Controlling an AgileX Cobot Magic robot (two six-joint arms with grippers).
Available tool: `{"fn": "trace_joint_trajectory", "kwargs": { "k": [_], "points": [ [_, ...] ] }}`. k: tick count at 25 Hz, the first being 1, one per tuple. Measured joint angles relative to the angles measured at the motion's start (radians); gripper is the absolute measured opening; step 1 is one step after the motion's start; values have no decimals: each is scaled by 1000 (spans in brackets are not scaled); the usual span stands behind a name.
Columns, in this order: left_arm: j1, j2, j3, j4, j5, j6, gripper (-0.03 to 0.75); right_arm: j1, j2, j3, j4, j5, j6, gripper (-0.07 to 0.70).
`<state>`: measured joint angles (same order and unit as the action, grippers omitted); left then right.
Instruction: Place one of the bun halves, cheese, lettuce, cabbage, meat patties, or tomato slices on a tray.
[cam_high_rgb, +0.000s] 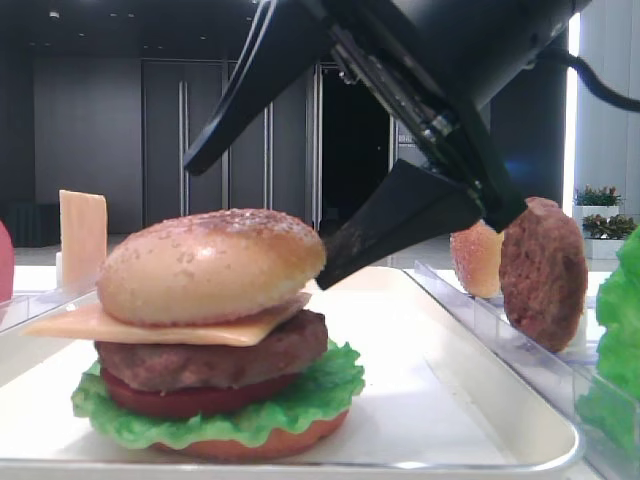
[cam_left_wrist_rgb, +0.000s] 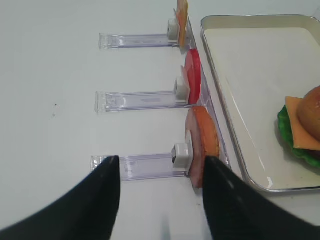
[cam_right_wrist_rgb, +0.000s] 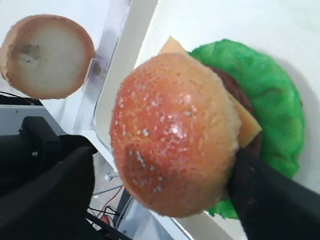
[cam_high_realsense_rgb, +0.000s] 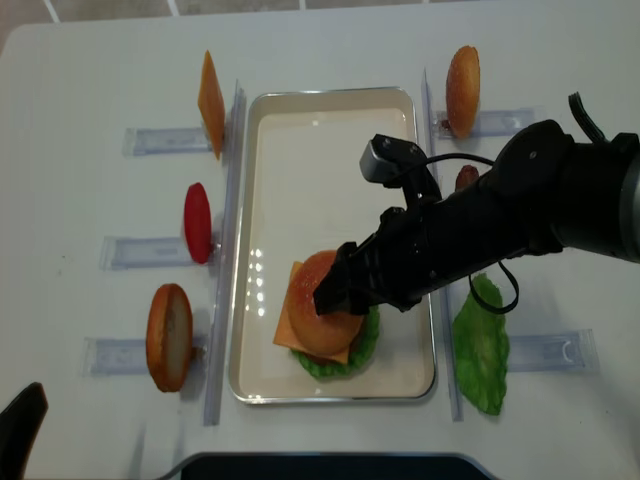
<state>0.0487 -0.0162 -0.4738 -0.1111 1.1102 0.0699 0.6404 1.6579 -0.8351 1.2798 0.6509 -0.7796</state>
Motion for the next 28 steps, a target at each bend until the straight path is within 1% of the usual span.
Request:
{"fn": "trace_joint_trajectory", "kwargs": {
  "k": [2, 7, 10, 11, 12, 16, 18, 21, 28],
  "points": [
    [0, 0, 0, 0, 0, 0, 409, 0, -11, 0, -30, -11, 18, 556],
    [0, 0, 0, 0, 0, 0, 409, 0, -61, 0, -165, -52, 109, 559],
    [0, 0, 0, 0, 0, 0, 409, -2, -100, 0, -243, -52, 162, 559],
    [0, 0, 0, 0, 0, 0, 409, -4, -116, 0, -269, -41, 177, 559],
    [0, 0, 0, 0, 0, 0, 409, -11, -131, 0, -293, -41, 195, 559],
    [0, 0, 0, 0, 0, 0, 409, -65, -210, 0, -402, -32, 266, 559],
    [0, 0, 0, 0, 0, 0, 409, -106, -254, 0, -463, -11, 306, 559],
    [0, 0, 0, 0, 0, 0, 409, -186, -318, 0, -560, 40, 360, 559],
    [0, 0, 0, 0, 0, 0, 409, -395, -459, 0, -741, 173, 431, 559]
  ]
}}
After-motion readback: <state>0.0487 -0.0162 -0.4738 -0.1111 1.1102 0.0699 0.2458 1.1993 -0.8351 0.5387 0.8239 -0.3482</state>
